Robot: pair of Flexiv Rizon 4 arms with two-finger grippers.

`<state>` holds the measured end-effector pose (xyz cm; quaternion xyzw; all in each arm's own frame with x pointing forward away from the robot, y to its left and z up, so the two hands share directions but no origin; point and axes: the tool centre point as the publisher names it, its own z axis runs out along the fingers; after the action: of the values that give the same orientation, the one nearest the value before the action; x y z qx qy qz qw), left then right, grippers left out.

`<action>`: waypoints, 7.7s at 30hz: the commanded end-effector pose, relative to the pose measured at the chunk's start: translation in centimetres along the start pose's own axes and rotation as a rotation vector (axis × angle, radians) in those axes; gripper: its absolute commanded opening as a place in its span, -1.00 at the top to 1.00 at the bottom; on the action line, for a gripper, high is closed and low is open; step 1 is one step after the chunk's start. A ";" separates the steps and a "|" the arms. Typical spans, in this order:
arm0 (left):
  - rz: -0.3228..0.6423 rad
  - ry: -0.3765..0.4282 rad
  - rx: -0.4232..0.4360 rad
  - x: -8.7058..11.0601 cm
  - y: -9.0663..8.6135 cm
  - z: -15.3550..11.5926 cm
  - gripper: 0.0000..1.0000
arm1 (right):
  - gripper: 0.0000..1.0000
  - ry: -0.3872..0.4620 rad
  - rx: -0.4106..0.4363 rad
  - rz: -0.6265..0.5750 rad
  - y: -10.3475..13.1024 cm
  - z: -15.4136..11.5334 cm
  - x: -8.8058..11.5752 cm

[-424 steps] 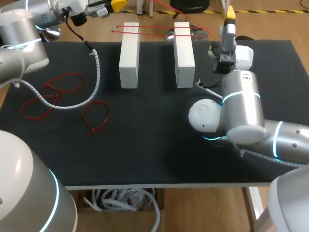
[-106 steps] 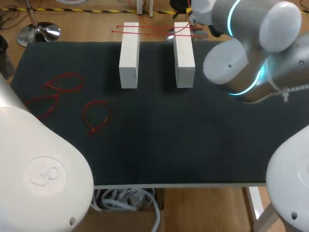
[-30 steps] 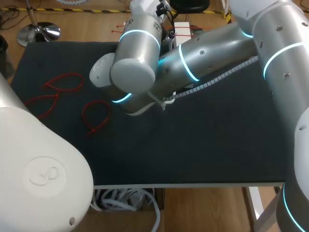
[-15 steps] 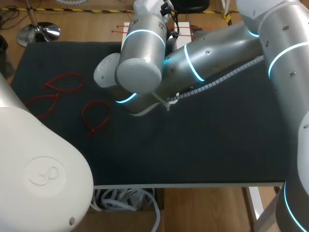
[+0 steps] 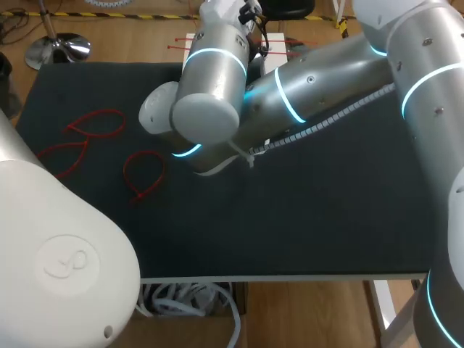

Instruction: Grab the tape and strap the tape.

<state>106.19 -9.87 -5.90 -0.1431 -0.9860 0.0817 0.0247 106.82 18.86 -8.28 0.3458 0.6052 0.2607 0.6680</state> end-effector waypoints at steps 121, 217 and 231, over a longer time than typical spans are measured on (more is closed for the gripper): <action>0.000 0.000 -0.003 0.1 0.0 -0.1 1.00 | 1.00 0.008 0.331 -0.387 4.4 -1.8 1.3; 0.000 0.000 -0.003 0.1 0.0 -0.1 1.00 | 1.00 -0.090 0.303 -0.480 6.7 -1.3 3.8; 0.000 0.000 -0.003 0.1 0.0 -0.1 1.00 | 1.00 -0.079 0.299 -0.489 6.7 -1.1 4.3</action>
<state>106.18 -9.83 -5.92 -0.1432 -0.9860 0.0820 0.0244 106.66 26.27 -5.85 0.2937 0.6755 -0.0114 0.6762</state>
